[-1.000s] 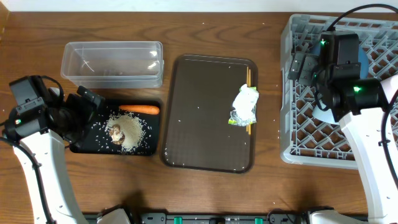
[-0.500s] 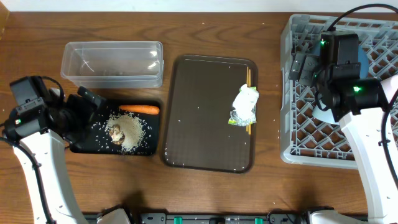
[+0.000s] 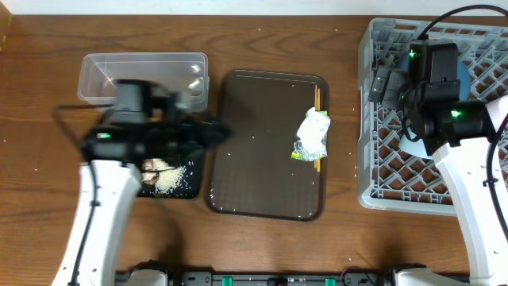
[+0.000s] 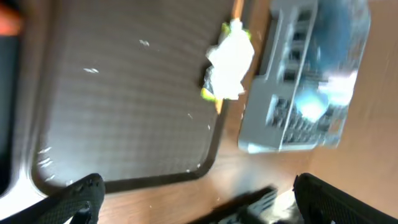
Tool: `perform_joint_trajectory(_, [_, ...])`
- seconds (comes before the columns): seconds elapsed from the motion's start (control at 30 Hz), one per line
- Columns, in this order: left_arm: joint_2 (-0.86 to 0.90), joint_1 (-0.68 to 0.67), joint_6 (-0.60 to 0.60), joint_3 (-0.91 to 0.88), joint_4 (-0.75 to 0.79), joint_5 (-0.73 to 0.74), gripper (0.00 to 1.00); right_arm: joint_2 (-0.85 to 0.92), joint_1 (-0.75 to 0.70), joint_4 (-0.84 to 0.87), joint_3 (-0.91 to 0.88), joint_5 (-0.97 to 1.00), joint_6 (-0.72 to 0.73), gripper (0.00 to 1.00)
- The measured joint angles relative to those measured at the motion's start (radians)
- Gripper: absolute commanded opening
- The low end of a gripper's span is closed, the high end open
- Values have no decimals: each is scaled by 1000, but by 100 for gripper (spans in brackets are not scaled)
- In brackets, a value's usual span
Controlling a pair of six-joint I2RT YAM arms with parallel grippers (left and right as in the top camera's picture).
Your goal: Sort waste into correct bins and load items into the dishwasher rack
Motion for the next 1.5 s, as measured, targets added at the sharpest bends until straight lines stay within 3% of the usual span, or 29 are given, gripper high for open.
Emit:
perform_joint_trajectory(0.2, [39, -312, -87, 0, 183, -258, 98, 0, 0, 0, 0, 1, 0, 99])
perform_joint_trajectory(0.33, [135, -421, -110, 0, 307, -351, 98, 0, 0, 0, 0, 1, -1, 99])
perform_joint_trajectory(0.53, [322, -476, -119, 0, 447, -404, 98, 0, 0, 0, 0, 2, -2, 99])
perform_joint_trajectory(1.07, [571, -620, -173, 0, 526, -475, 100, 0, 0, 0, 0, 2, -2, 99])
perform_joint_trajectory(1.37, [589, -619, -196, 0, 547, -575, 94, 0, 0, 0, 0, 2, -2, 99])
perform_joint_trajectory(1.5, [589, -619, -202, 0, 574, -601, 83, 0, 0, 0, 0, 2, -2, 99])
